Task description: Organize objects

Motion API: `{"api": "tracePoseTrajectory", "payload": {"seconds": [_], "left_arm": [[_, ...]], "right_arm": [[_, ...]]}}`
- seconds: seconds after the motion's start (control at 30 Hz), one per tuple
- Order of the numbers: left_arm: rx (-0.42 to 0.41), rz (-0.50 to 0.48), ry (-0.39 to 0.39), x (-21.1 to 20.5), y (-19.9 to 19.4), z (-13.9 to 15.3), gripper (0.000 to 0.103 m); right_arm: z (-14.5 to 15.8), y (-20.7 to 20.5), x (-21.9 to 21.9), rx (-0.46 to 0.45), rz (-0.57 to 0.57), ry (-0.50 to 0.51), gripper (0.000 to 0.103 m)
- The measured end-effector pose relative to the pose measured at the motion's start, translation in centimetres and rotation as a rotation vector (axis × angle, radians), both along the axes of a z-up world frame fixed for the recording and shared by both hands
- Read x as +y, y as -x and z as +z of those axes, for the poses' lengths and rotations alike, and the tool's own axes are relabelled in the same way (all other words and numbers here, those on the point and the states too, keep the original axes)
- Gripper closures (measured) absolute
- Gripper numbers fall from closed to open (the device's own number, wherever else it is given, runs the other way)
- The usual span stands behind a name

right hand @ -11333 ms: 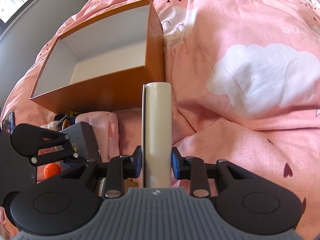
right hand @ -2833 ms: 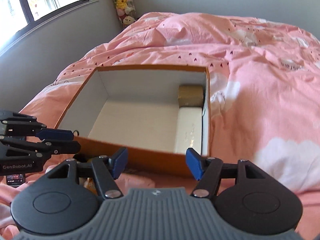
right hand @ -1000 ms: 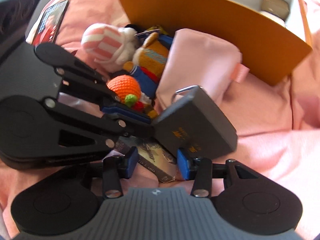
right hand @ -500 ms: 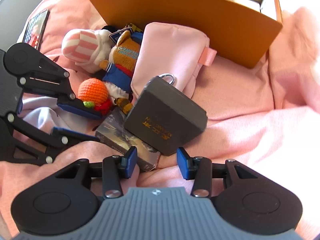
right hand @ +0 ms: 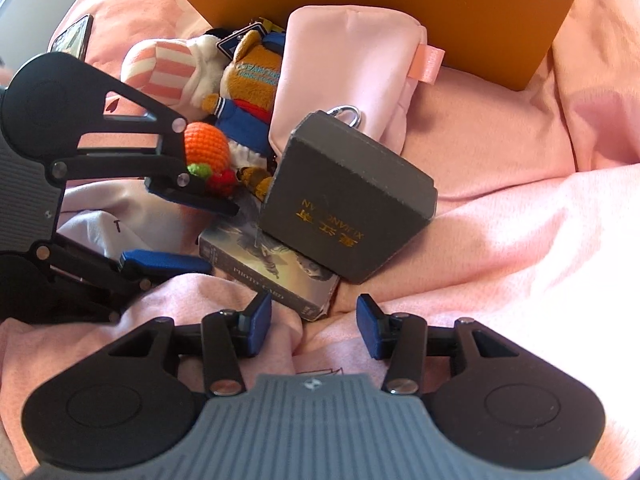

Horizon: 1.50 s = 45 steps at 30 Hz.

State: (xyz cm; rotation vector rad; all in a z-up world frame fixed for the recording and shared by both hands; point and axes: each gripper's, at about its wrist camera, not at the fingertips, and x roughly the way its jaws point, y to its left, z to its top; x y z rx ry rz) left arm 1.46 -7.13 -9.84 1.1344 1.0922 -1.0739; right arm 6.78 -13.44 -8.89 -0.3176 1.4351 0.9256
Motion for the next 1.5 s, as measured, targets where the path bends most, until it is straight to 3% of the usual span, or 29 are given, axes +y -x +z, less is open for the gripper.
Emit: {"api": "tracePoseTrajectory", "payload": {"seconds": [0.13, 0.27, 0.33, 0.47, 0.6, 0.73, 0.9, 1.1, 1.5], "left_arm": [[-0.008, -0.090, -0.041, 0.0, -0.1, -0.9, 0.043], [-0.083, -0.145, -0.061, -0.8, 1.3, -2.8, 0.045], [-0.117, -0.122, -0.057, -1.0, 1.6, -3.2, 0.048], [-0.122, -0.009, 0.013, 0.2, 1.4, -2.5, 0.064], [-0.120, 0.147, 0.078, 1.3, 0.8, -1.2, 0.070], [-0.061, 0.358, 0.159, 2.4, -0.7, -0.3, 0.071], [0.031, 0.623, 0.267, 4.6, -2.5, 0.7, 0.073], [0.139, 0.871, 0.369, 6.7, -4.2, 0.9, 0.073], [0.089, 0.869, 0.289, 3.7, -4.4, -0.6, 0.068]], "right_arm": [[0.0, -0.1, -0.4, 0.011, -0.013, -0.007, 0.053], [0.1, -0.2, -0.8, 0.020, -0.025, -0.014, 0.052], [0.2, -0.3, -1.0, 0.024, -0.029, -0.024, 0.052], [1.0, -0.8, -1.8, 0.009, -0.046, -0.048, 0.047], [1.9, -1.3, -2.5, -0.022, -0.069, -0.078, 0.044], [1.8, -2.0, -2.6, -0.039, -0.138, -0.098, 0.044], [-0.5, -4.5, -2.6, 0.042, -0.293, -0.152, 0.044], [-1.8, -6.5, -3.2, 0.138, -0.417, -0.211, 0.035], [-1.6, -7.1, -3.8, 0.201, -0.524, -0.270, 0.021]]}}
